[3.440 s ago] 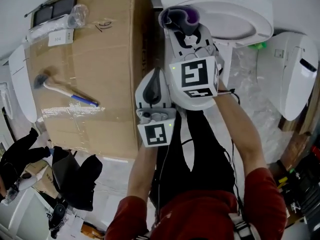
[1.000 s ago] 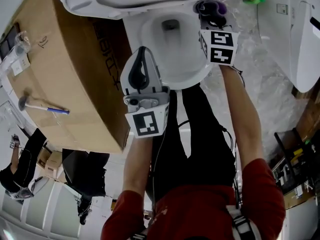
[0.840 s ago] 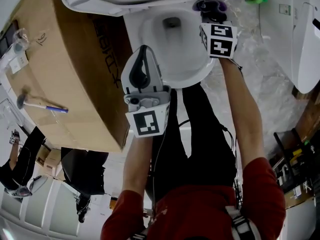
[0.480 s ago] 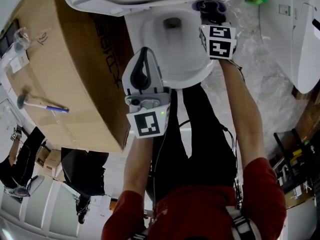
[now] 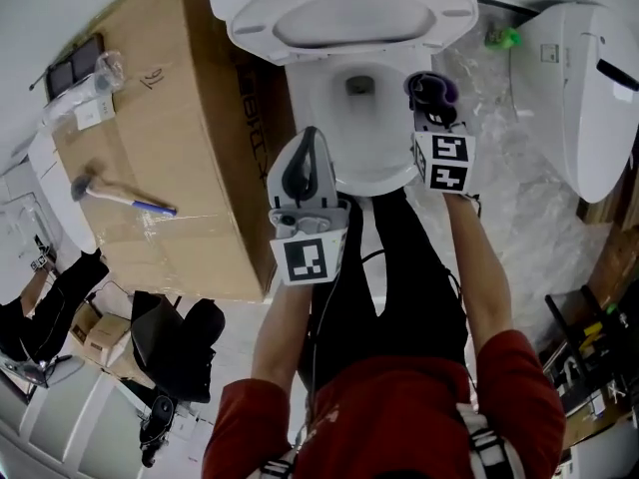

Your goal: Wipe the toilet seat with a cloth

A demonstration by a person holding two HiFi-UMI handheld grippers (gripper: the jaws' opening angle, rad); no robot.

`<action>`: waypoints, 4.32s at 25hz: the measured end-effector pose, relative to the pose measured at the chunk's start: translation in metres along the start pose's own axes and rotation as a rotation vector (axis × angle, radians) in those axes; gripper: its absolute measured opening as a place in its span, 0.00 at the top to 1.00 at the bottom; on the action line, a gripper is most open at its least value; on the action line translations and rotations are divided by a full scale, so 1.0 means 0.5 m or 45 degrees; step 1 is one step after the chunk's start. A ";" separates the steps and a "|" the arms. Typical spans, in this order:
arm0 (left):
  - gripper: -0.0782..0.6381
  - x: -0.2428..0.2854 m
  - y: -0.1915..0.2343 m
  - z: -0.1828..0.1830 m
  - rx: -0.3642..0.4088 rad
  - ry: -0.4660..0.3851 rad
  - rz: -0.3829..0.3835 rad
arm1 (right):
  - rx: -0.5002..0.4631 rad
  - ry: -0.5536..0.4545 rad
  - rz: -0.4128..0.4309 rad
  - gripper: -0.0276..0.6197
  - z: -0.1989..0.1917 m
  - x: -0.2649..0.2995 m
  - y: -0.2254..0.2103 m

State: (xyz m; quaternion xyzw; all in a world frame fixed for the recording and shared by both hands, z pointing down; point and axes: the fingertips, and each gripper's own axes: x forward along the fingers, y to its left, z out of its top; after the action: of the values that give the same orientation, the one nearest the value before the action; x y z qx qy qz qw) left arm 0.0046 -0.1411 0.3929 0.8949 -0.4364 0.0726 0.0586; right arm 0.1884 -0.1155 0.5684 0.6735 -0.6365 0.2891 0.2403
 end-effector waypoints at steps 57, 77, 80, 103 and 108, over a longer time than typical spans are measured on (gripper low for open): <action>0.75 0.245 -0.062 0.328 1.246 0.327 -0.272 | 0.053 -0.668 -0.167 0.83 0.475 -0.692 -0.028; 0.82 0.337 -0.053 0.223 1.503 0.551 -0.245 | 0.111 -0.631 -0.237 0.83 0.434 -0.714 -0.098; 0.82 0.333 -0.052 0.223 1.529 0.565 -0.257 | 0.108 -0.640 -0.224 0.83 0.440 -0.711 -0.092; 0.82 -0.008 -0.158 0.081 1.352 0.802 -0.792 | 0.056 -0.569 -0.101 0.83 0.395 -0.685 0.000; 0.79 -0.136 -0.196 -0.031 1.257 0.992 -1.009 | 0.055 -0.506 -0.085 0.83 0.356 -0.673 0.027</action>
State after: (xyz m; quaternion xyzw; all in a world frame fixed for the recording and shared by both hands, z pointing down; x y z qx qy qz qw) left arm 0.0394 -0.0260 0.3916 0.8169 0.0548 0.5459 -0.1779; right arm 0.1820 0.0022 0.2060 0.7430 -0.6425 0.1557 0.1049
